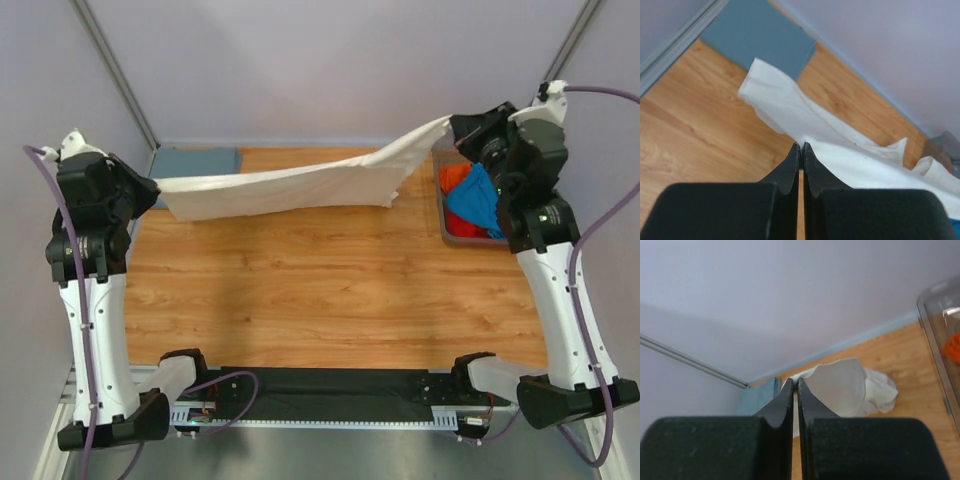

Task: Fold and stack the t-shirts
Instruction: Flatten the tshirt out

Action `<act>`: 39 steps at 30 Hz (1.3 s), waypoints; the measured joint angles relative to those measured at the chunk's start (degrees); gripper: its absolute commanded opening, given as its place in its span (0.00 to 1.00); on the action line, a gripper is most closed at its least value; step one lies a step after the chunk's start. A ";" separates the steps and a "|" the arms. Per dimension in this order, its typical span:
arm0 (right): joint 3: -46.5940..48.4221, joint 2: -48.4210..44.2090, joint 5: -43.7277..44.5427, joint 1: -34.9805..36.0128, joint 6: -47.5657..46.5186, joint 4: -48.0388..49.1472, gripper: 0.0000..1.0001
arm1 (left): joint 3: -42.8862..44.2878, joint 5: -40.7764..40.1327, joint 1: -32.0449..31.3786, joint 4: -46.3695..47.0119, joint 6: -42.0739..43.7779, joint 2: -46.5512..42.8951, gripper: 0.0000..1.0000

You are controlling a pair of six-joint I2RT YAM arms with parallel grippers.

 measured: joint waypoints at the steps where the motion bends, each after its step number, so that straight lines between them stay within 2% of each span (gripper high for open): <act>1: 2.23 -0.31 -0.20 -0.48 -0.98 0.87 0.00 | 2.49 0.63 0.00 0.24 0.94 0.20 0.00; 10: 19.04 -0.13 -2.12 -2.91 -6.78 6.21 0.00 | 23.47 5.62 0.00 4.52 10.78 2.08 0.00; 18: 29.92 1.18 -4.68 -2.99 -11.63 5.84 0.00 | 36.72 9.77 0.00 8.50 12.85 4.68 0.00; 25: 33.62 1.11 -5.25 -3.08 -14.36 6.32 0.00 | 40.13 10.38 0.00 11.28 13.57 4.87 0.00; 30: 36.41 4.85 -6.78 -3.10 -16.26 7.82 0.00 | 43.91 11.58 0.00 13.07 14.01 9.20 0.00; 39: 35.82 6.21 -8.28 -3.10 -17.55 6.84 0.00 | 44.94 13.66 0.00 13.60 13.92 13.73 0.00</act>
